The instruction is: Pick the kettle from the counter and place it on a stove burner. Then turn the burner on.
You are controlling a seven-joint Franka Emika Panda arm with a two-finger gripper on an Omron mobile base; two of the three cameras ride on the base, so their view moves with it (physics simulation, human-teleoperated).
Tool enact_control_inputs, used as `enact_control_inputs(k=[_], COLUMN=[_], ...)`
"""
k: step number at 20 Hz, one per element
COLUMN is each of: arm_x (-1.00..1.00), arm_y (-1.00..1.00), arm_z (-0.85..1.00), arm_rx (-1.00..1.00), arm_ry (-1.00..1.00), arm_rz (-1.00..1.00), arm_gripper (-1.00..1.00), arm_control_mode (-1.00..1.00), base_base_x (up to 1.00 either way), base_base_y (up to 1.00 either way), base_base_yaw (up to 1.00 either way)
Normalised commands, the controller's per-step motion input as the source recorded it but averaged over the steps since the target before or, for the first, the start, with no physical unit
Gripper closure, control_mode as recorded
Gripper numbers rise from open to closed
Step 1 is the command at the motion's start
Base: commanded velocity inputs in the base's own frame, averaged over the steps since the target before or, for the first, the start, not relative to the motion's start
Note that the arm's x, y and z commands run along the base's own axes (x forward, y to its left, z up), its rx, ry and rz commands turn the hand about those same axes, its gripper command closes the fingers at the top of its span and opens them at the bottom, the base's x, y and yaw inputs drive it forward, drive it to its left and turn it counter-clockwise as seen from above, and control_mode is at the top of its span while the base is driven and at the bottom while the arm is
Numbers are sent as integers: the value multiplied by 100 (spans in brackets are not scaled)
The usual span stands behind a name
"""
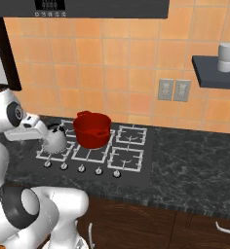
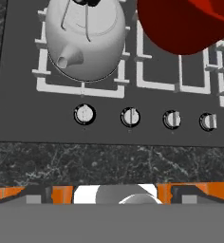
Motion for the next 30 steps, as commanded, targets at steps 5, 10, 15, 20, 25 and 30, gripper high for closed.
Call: enact_control_inputs(k=[5, 10, 15, 20, 25, 30], arm_x=[-35, 0, 0, 0, 8, 19], arm_y=[-6, 9, 15, 13, 17, 7], arm_z=[-19, -32, -30, -29, -28, -12], arm_rx=[0, 10, 18, 4, 1, 1], arm_ry=[0, 0, 0, 0, 0, 0], arm_rz=[7, 2, 2, 9, 8, 4], arm_gripper=[-100, -100, -100, -100, -100, -100], arm_control_mode=[-100, -100, -100, -100, -100, -100], base_base_x=[0, 0, 0, 0, 0, 0], base_base_y=[0, 0, 0, 0, 0, 0], base_base_yaw=[0, 0, 0, 0, 0, 0])
